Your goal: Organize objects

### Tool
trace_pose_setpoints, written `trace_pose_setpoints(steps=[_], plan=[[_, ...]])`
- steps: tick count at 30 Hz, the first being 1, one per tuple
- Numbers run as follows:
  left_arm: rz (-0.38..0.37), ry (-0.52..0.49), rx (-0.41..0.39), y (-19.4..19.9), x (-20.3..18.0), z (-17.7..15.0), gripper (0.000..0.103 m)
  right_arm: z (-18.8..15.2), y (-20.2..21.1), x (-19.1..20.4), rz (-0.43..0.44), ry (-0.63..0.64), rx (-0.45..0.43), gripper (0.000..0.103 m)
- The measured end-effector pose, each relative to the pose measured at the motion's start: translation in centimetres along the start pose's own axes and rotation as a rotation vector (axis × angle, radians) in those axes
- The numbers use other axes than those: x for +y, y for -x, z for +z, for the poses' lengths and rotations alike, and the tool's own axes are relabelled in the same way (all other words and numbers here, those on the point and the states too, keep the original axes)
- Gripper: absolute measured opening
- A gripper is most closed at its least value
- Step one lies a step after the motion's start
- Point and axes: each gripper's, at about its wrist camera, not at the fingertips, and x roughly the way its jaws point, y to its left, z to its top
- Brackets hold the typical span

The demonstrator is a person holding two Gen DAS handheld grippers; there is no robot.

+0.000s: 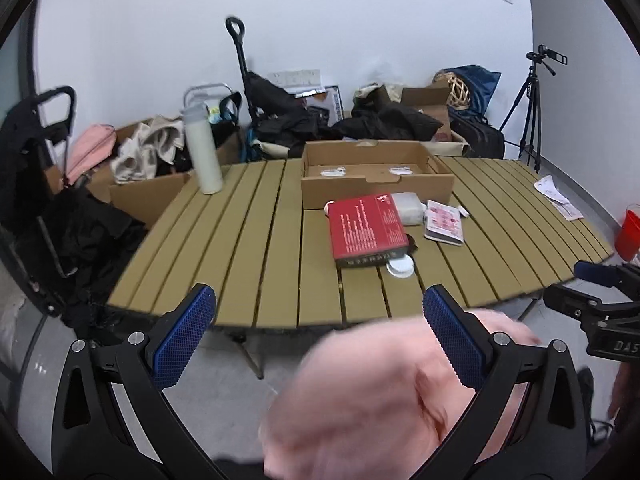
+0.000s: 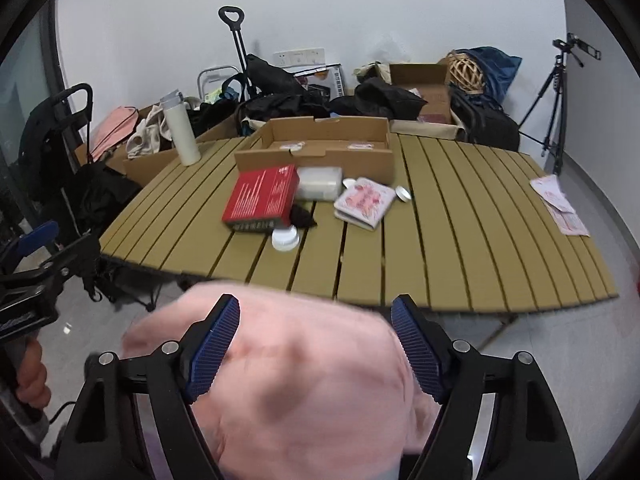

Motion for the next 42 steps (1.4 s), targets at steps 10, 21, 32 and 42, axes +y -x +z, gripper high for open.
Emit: trace_pose_setpoints(steps=[10, 21, 32, 42], plan=[[-0.211, 0.099, 0.197, -18.3, 2.4, 4.2, 0.082, 9.9, -15.6, 0.6, 0.18, -0.01, 0.118, 0.067], [-0.447, 0.274, 0.306, -24.4, 3.8, 1.8, 0.045, 11.5, -25.9, 1.7, 0.254, -0.058, 0.221, 0.036], [-0.461, 0.184, 0.162, -15.7, 2.3, 11.5, 0.038, 16.7, -16.6, -0.2, 0.312, -0.098, 0.098, 0.033], [-0.404, 0.161, 0.24, -27.6, 3.5, 26.2, 0.036, 32.3, -21.6, -1.6, 0.285, -0.084, 0.085, 0.03]])
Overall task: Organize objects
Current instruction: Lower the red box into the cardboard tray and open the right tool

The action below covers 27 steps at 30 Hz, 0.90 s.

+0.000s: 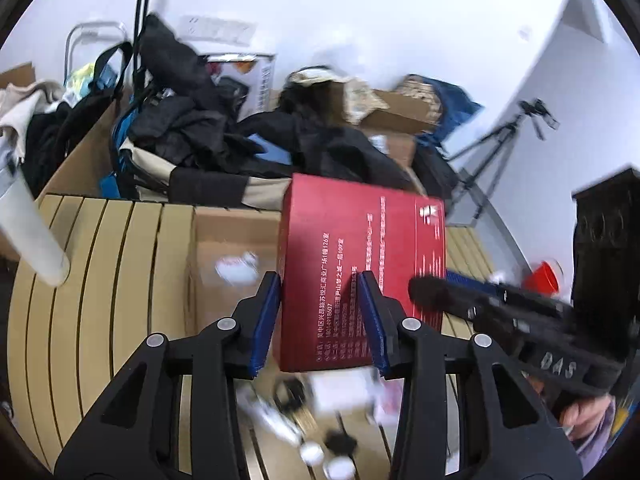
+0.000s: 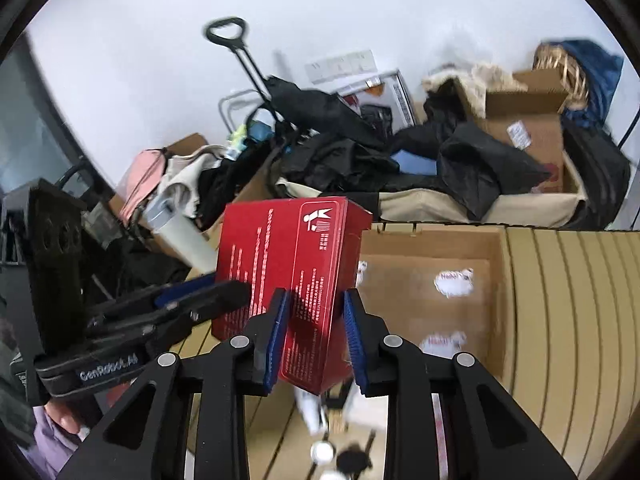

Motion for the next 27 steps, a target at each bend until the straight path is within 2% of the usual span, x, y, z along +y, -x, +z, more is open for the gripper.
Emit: trace_pose_setpoints(steps=[4, 8, 9, 11, 12, 14, 17, 19, 20, 22, 23, 24, 27], plan=[[0.073, 0.058, 0.082, -7.3, 4.5, 2.2, 0.034, 2.5, -8.2, -2.5, 0.003, -0.058, 0.085, 0.03], [0.226, 0.042, 0.142, -13.5, 7.1, 1.8, 0.034, 2.0, -16.4, -4.3, -0.051, -0.071, 0.176, 0.03], [0.272, 0.023, 0.145, -14.3, 7.2, 1.4, 0.028, 1.5, -18.8, -4.8, -0.063, -0.077, 0.212, 0.03], [0.343, -0.007, 0.143, -15.2, 7.6, 0.5, 0.029, 0.8, -21.8, -5.4, -0.07, -0.08, 0.274, 0.03], [0.338, -0.014, 0.145, -15.2, 7.8, 0.1, 0.029, 0.8, -22.0, -5.5, -0.035, -0.09, 0.245, 0.03], [0.332, -0.027, 0.156, -14.9, 8.0, -0.1, 0.035, 1.1, -22.5, -5.4, -0.064, -0.054, 0.258, 0.03], [0.335, -0.036, 0.125, -12.6, 7.1, 0.2, 0.044, 1.4, -21.7, -5.2, -0.069, -0.012, 0.259, 0.03], [0.352, -0.058, 0.106, -10.6, 5.9, 0.7, 0.059, 1.8, -19.5, -5.2, -0.058, -0.003, 0.226, 0.031], [0.369, -0.076, 0.092, -9.2, 5.2, 1.1, 0.061, 2.2, -18.1, -5.1, -0.059, 0.005, 0.206, 0.036], [0.414, -0.114, 0.05, -5.7, 3.3, 1.7, 0.079, 2.7, -14.5, -4.8, -0.076, 0.025, 0.163, 0.063], [0.431, -0.123, 0.036, -4.3, 2.6, 1.9, 0.082, 2.9, -11.7, -4.8, -0.09, 0.044, 0.133, 0.093], [0.452, -0.131, 0.018, -2.3, 1.6, 1.9, 0.087, 3.1, -9.8, -4.8, -0.105, 0.056, 0.118, 0.103], [0.488, -0.162, -0.013, 2.7, -0.9, 1.3, 0.094, 2.6, -2.3, -4.9, -0.187, 0.114, 0.078, 0.103]])
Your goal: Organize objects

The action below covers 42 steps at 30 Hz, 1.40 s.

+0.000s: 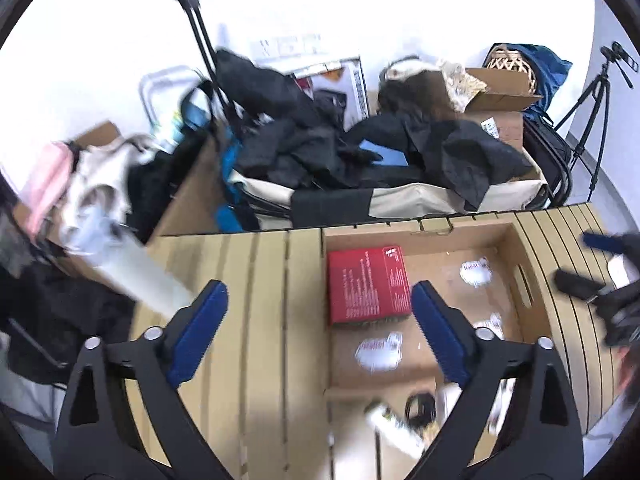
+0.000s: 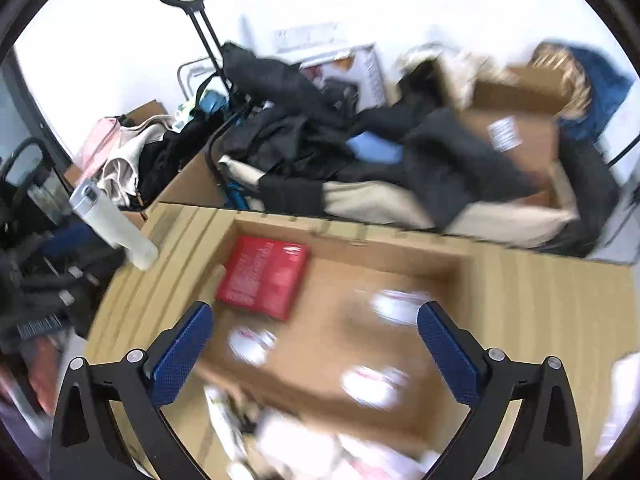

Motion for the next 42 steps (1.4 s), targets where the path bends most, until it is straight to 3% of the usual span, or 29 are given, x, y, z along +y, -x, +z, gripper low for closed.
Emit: trace_pose_setpoints(steps=[3, 10, 12, 14, 15, 17, 19, 23, 25, 27, 28, 30, 32, 36, 40, 42], plan=[[0.002, 0.004, -0.049, 6.1, 0.1, -1.3, 0.103, -1.9, 6.8, -0.9, -0.073, 0.03, -0.029, 0.103], [-0.013, 0.018, -0.141, 18.1, -0.4, -6.3, 0.103, -7.4, 19.7, 0.4, -0.081, 0.045, -0.1, 0.103], [-0.016, 0.002, -0.183, 21.1, -0.7, -8.6, 0.103, -9.7, 24.0, 1.5, -0.055, 0.056, -0.229, 0.103], [-0.026, -0.009, -0.232, 23.8, -0.9, -11.6, 0.103, -13.9, 27.1, 2.4, -0.022, 0.055, -0.433, 0.103], [-0.023, -0.015, -0.246, 24.8, -1.1, -13.4, 0.103, -15.7, 27.1, 2.9, -0.05, 0.071, -0.418, 0.103], [-0.03, -0.02, -0.269, 26.2, -1.5, -17.2, 0.103, -18.6, 25.3, 4.4, -0.129, 0.142, -0.242, 0.103], [-0.033, -0.004, -0.29, 27.3, -1.7, -20.7, 0.103, -22.7, 24.6, 5.8, -0.158, 0.146, -0.229, 0.103], [0.059, 0.055, -0.307, 28.2, -1.8, -29.1, 0.103, -30.9, 25.7, 7.5, -0.103, 0.08, -0.266, 0.103], [0.0, 0.098, -0.226, 27.2, -1.8, -32.0, 0.103, -34.7, 26.4, 8.3, -0.087, 0.045, -0.281, 0.103], [-0.063, 0.082, -0.153, 26.2, -2.4, -33.1, 0.103, -37.9, 26.8, 8.8, -0.061, -0.002, -0.281, 0.103], [-0.056, 0.067, -0.138, 25.8, -2.8, -33.2, 0.103, -38.8, 26.7, 8.8, -0.04, -0.011, -0.266, 0.103], [-0.019, 0.07, -0.157, 25.7, -3.0, -33.1, 0.103, -39.3, 26.3, 9.3, -0.05, 0.015, -0.242, 0.103], [-0.038, 0.072, -0.161, 25.5, -3.1, -32.8, 0.103, -39.0, 26.6, 9.3, -0.108, 0.03, -0.265, 0.103], [-0.06, 0.065, -0.139, 24.4, -3.5, -33.2, 0.103, -38.5, 26.2, 9.0, -0.072, 0.005, -0.266, 0.103], [-0.127, 0.029, -0.117, 20.9, -5.0, -33.2, 0.103, -38.3, 24.9, 8.6, -0.07, -0.005, -0.252, 0.102], [-0.169, 0.015, -0.116, 18.4, -6.1, -32.5, 0.103, -37.5, 23.6, 7.9, -0.07, -0.02, -0.243, 0.095]])
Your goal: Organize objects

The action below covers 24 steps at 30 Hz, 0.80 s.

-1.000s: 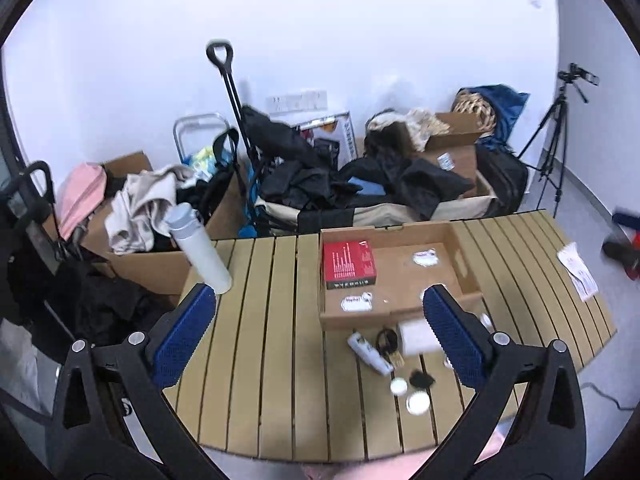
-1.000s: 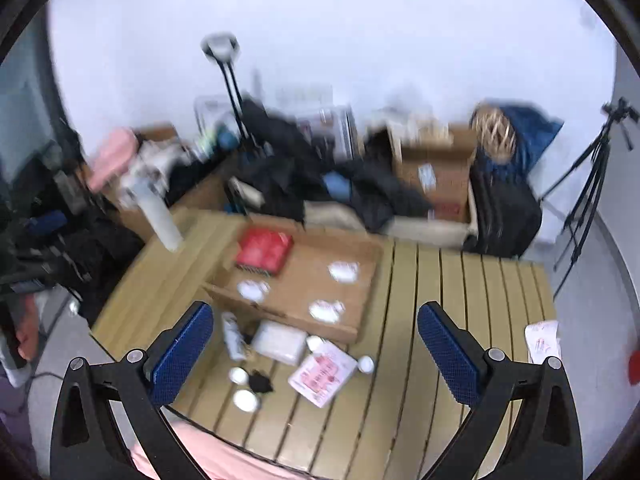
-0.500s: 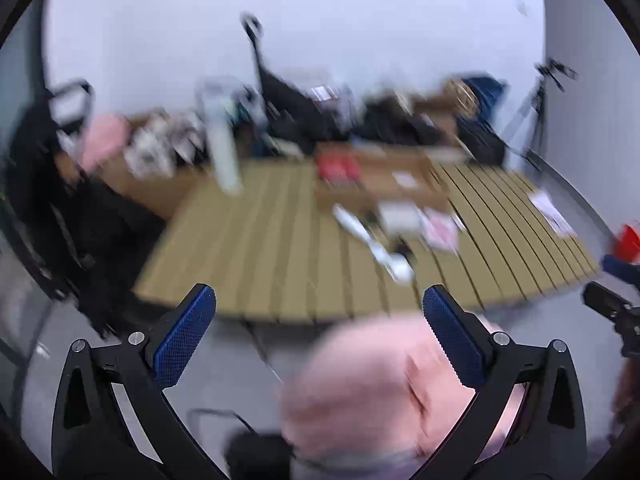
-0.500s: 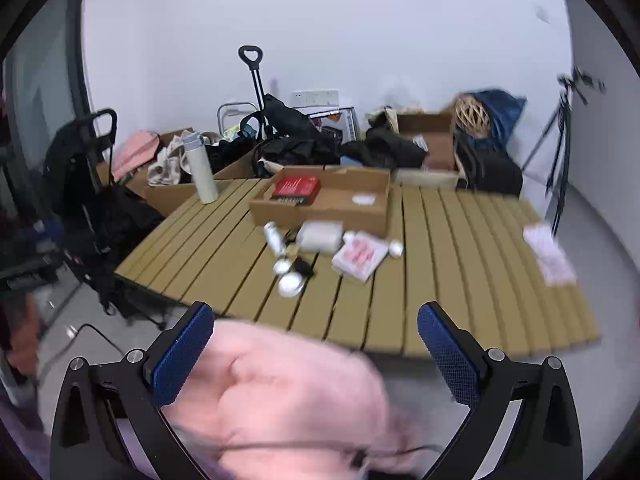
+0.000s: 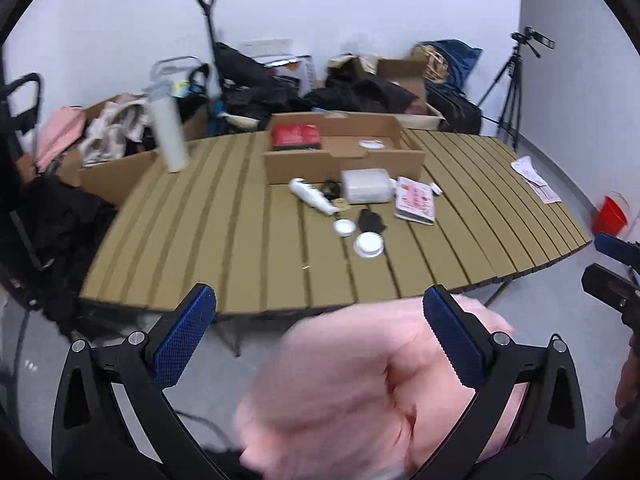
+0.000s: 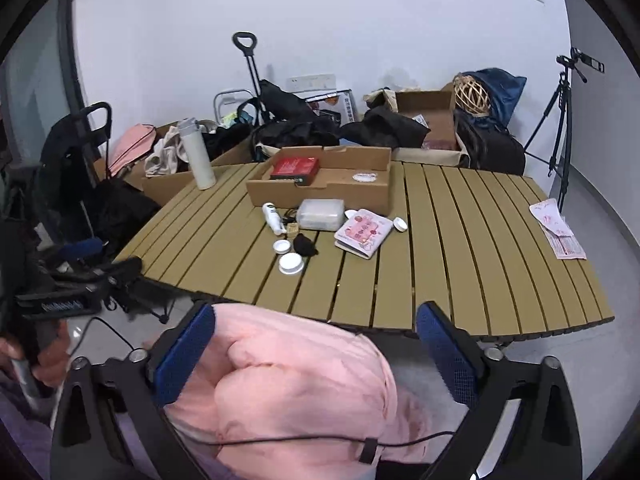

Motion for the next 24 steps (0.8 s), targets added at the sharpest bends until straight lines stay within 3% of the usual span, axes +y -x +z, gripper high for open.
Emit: trace_pose_setpoints(steps=[2, 5, 7, 11, 12, 13, 14, 21, 24], plan=[[-0.047, -0.022, 0.007, -3.5, -0.9, 1.0, 0.102, 0.5, -1.9, -0.6, 0.005, -0.01, 0.027, 0.088], [-0.067, -0.07, 0.056, -9.8, -2.7, 2.7, 0.093, 1.1, -4.8, -1.8, -0.014, -0.037, 0.061, 0.078], [-0.075, -0.08, 0.092, -13.3, -3.6, 3.4, 0.081, 1.8, -6.9, -3.2, -0.012, -0.079, 0.083, 0.077], [-0.09, -0.089, 0.181, -19.7, -5.2, 3.5, 0.069, 3.0, -10.3, -5.4, -0.021, -0.112, 0.111, 0.077], [-0.087, -0.103, 0.218, -21.0, -5.4, 3.1, 0.06, 3.2, -11.1, -5.6, -0.022, -0.112, 0.119, 0.077], [-0.089, -0.108, 0.264, -22.2, -5.6, 2.6, 0.033, 3.4, -11.9, -5.9, -0.021, -0.107, 0.127, 0.077], [-0.112, -0.091, 0.302, -23.0, -5.4, 2.0, 0.033, 3.6, -12.8, -5.9, -0.02, -0.095, 0.136, 0.077], [-0.171, 0.016, 0.236, -19.4, -1.4, 1.7, 0.032, 4.8, -20.1, -4.1, 0.065, 0.016, 0.176, 0.077], [-0.125, 0.062, 0.193, -16.4, 2.0, 1.6, 0.032, 5.3, -24.1, -1.5, 0.129, 0.097, 0.202, 0.077]])
